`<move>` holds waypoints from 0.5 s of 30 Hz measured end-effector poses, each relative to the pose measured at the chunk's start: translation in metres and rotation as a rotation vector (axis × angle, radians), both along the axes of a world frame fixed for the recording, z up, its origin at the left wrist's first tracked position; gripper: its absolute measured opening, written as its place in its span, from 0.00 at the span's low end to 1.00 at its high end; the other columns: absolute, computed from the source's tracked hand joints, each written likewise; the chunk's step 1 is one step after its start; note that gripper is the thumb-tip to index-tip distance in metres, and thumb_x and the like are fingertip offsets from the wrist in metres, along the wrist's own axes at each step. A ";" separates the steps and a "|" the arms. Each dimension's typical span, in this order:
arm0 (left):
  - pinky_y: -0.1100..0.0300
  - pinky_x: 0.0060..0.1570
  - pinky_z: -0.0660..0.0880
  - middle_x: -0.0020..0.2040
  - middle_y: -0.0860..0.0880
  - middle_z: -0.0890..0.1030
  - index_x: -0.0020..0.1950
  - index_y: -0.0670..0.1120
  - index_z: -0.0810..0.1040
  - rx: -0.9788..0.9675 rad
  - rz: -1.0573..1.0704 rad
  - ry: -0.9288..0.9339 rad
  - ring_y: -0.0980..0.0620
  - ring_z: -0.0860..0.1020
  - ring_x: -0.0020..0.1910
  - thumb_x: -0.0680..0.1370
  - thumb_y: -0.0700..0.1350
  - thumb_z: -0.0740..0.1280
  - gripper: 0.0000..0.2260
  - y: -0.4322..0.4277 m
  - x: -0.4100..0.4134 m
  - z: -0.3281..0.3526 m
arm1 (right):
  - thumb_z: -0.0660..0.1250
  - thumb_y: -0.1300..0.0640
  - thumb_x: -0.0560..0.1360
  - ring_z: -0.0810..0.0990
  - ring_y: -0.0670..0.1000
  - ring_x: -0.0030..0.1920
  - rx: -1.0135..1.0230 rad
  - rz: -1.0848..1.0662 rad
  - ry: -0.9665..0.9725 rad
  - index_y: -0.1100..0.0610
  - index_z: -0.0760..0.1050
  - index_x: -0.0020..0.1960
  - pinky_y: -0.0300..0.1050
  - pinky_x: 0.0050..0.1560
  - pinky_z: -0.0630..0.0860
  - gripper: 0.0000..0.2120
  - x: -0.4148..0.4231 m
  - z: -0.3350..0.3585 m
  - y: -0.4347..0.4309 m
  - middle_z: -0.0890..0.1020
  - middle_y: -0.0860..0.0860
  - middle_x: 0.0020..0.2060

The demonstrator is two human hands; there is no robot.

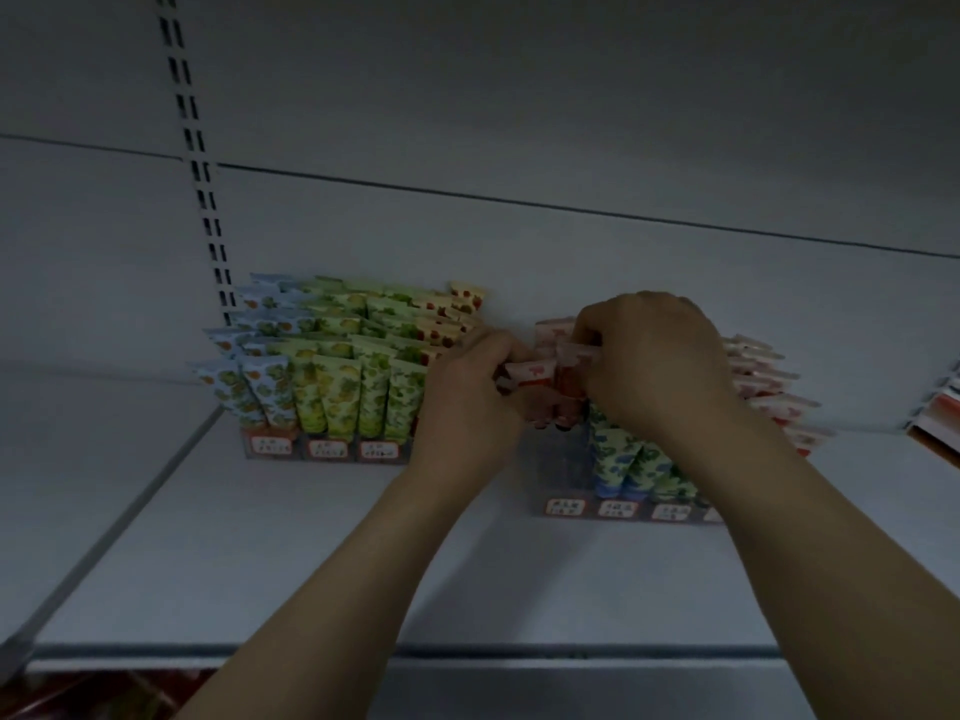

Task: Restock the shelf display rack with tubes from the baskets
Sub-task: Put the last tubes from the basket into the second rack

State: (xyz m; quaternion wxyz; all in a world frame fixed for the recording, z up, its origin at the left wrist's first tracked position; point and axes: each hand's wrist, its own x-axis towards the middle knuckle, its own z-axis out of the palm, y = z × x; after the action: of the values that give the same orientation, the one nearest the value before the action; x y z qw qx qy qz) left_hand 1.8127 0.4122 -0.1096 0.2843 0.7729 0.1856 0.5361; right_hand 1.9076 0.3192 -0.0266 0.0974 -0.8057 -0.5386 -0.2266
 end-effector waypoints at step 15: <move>0.59 0.34 0.72 0.38 0.48 0.82 0.43 0.44 0.79 -0.016 0.059 0.115 0.52 0.78 0.36 0.68 0.37 0.75 0.08 0.005 0.019 -0.006 | 0.67 0.57 0.73 0.78 0.57 0.50 -0.118 -0.091 0.040 0.52 0.79 0.57 0.43 0.43 0.68 0.13 0.013 0.002 0.016 0.80 0.56 0.52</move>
State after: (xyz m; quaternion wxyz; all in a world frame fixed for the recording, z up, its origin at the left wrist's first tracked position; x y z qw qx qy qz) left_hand 1.8321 0.4173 -0.1157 0.2637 0.7942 0.2284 0.4975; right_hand 1.9209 0.3351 -0.0248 0.0500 -0.8381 -0.5117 -0.1822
